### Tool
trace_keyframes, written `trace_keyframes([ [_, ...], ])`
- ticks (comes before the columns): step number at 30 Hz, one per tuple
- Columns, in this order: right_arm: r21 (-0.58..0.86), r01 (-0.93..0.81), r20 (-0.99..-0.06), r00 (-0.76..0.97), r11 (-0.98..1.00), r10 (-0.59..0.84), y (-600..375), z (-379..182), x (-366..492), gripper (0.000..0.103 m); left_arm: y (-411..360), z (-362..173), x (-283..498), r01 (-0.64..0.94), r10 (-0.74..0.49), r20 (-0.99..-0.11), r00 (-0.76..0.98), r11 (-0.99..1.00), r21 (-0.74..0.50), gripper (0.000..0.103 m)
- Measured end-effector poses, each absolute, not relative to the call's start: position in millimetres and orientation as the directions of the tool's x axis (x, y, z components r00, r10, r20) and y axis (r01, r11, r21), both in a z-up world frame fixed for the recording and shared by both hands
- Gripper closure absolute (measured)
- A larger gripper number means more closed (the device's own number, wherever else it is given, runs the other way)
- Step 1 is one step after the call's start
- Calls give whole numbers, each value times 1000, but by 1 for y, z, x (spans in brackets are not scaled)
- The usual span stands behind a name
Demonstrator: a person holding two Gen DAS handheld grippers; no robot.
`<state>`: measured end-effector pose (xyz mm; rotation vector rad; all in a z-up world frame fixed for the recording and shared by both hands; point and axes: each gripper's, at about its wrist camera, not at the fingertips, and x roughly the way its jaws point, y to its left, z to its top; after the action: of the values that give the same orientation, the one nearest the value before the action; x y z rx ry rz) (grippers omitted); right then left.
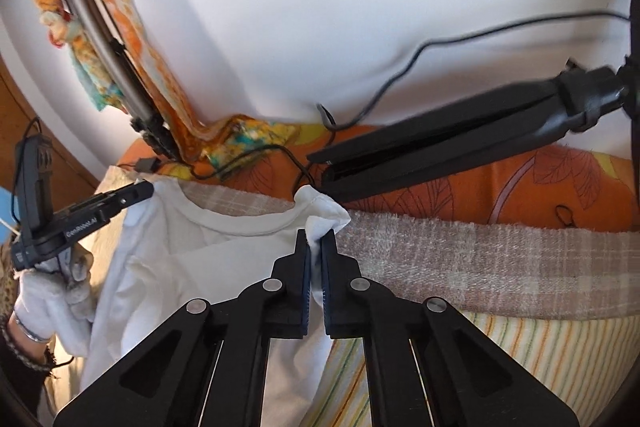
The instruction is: Fold small clothes
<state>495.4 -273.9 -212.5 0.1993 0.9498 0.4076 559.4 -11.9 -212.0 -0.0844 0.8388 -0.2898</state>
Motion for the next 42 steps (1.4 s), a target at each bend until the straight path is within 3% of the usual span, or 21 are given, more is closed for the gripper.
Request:
trace_keyframes([
  [12,321,-316,-688,570,893,449,-269,-145,434,100,-2,-154,494,250,-312,-675,669,949,-191,100],
  [22,291,-354,-693,562,889,451,-268,-117,348,100,10,-129,403,265,-322,-662,677,946,-189,100],
  [42,173,-412,-707,581,895,404,-243,-129,185,100,27,-162,240,302,-314,-675,668,943,-140,100],
])
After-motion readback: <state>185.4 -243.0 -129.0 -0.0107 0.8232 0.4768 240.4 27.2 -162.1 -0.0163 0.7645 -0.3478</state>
